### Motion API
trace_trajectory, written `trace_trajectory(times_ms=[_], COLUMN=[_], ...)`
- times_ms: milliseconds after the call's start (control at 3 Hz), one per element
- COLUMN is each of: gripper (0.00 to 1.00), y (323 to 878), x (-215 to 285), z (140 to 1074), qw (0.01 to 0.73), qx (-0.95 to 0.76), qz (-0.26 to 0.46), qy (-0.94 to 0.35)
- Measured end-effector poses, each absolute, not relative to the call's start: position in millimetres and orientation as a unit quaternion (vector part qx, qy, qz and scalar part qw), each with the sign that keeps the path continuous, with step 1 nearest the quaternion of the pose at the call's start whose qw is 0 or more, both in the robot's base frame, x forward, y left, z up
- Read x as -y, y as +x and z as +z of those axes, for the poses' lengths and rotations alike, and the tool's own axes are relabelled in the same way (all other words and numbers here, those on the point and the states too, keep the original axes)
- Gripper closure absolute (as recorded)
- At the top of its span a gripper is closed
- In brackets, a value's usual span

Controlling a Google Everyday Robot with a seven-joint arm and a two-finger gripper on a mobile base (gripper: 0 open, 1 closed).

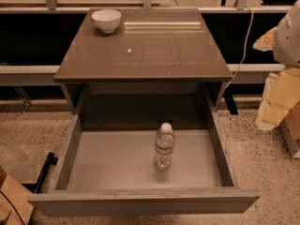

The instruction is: Pick water bottle from top drawer and place on counter

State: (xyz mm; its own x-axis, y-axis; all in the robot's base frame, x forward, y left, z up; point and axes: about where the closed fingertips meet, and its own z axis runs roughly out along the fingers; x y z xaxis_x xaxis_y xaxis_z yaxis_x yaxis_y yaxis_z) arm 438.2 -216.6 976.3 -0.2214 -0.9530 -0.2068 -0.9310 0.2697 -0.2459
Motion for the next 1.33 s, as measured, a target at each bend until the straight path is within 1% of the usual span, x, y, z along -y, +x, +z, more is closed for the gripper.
trace_trajectory(times_ms=[333,667,1000,1333], gripper=[0.0,0.0,0.0,0.0], y=[438,440,448,457], x=[217,216,219,220], z=[976,961,922,882], qw=[0.159,0.171,0.206,0.257], qx=[-0.781,-0.782,-0.781,-0.78], qz=[-0.035,-0.005,0.066,0.14], qy=[-0.603,-0.6,-0.586,-0.554])
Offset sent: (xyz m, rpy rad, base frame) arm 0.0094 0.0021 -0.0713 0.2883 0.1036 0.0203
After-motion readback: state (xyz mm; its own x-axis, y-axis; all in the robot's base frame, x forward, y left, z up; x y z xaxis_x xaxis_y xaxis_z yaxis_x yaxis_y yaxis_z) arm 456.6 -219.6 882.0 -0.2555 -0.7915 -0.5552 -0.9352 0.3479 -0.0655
